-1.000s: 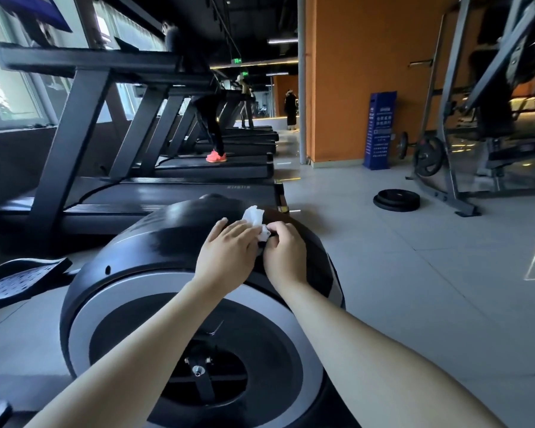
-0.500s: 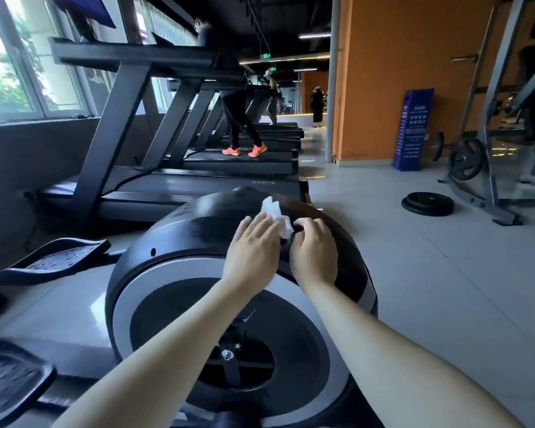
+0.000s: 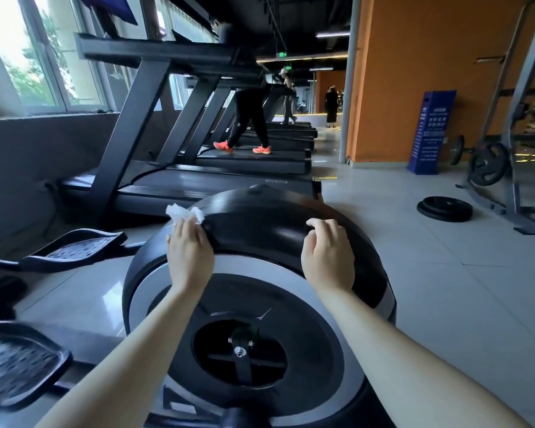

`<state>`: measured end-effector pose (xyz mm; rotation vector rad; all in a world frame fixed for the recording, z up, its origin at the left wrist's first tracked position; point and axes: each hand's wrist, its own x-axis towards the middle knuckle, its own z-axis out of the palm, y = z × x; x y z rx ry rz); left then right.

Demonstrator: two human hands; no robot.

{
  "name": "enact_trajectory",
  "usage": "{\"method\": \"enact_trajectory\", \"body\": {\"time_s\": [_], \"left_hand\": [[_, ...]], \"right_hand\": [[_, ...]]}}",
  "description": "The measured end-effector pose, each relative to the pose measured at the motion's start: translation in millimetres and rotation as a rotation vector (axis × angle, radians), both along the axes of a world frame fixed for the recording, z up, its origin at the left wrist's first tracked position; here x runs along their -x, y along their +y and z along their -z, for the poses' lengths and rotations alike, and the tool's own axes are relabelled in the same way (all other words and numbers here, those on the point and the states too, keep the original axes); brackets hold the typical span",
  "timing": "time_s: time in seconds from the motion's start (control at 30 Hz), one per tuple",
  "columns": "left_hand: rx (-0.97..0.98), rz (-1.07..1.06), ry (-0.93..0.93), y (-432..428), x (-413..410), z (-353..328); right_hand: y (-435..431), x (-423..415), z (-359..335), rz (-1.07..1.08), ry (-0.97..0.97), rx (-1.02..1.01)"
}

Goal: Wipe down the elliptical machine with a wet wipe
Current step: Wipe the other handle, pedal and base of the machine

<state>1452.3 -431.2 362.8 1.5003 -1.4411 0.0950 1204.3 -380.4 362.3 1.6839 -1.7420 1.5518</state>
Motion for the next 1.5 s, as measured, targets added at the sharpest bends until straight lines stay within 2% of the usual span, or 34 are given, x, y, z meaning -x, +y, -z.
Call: {"method": "enact_trajectory", "body": {"time_s": [0.1, 0.23, 0.33, 0.4, 0.47, 0.6, 0.7, 0.77, 0.87, 1.0, 1.1, 1.17, 1.2, 1.3, 1.4, 1.43, 1.5], "left_hand": [[0.065, 0.103, -0.127, 9, 37, -12], [0.163, 0.283, -0.472, 31, 120, -21], [0.194, 0.411, -0.702, 44, 167, -12], [0.211, 0.416, -0.776, 44, 176, -5], [0.231, 0.406, -0.815, 44, 178, 1], [0.265, 0.472, -0.78, 47, 187, 5], [0.301, 0.572, -0.73, 49, 196, 14], [0.269, 0.639, -0.749, 54, 205, 20], [0.245, 0.661, -0.769, 61, 223, 26], [0.25, 0.678, -0.817, 60, 239, 38], [0.284, 0.694, -0.794, 57, 246, 45], [0.337, 0.704, -0.778, 57, 252, 48], [0.354, 0.711, -0.787, 58, 256, 50], [0.408, 0.704, -0.797, 60, 267, 53], [0.407, 0.791, -0.754, 62, 274, 59], [0.405, 0.859, -0.751, 64, 275, 67], [0.373, 1.001, -0.737, 74, 278, 91]], "right_hand": [[-1, 5, -2, -0.067, -0.17, -0.021], [6, 18, -5, -0.204, -0.437, 0.007], [9, 24, -11, -0.166, -0.654, -0.011], [6, 32, -8, -0.156, -0.716, -0.051], [11, 36, 0, -0.165, -0.675, -0.122], [28, 46, 20, -0.117, -0.535, -0.124], [27, 63, 43, -0.087, -0.487, -0.305], [32, 78, 51, -0.195, -0.563, -0.419], [51, 92, 46, -0.353, -0.712, -0.474], [63, 113, 54, -0.313, -0.712, -0.529], [66, 123, 60, -0.236, -0.539, -0.522], [69, 126, 64, -0.248, -0.511, -0.53], [76, 126, 63, -0.262, -0.57, -0.528], [83, 137, 69, -0.289, -0.544, -0.549], [87, 152, 72, -0.419, -0.742, -0.555], [90, 159, 77, -0.391, -0.781, -0.545], [96, 170, 88, -0.258, -0.729, -0.561]]}}
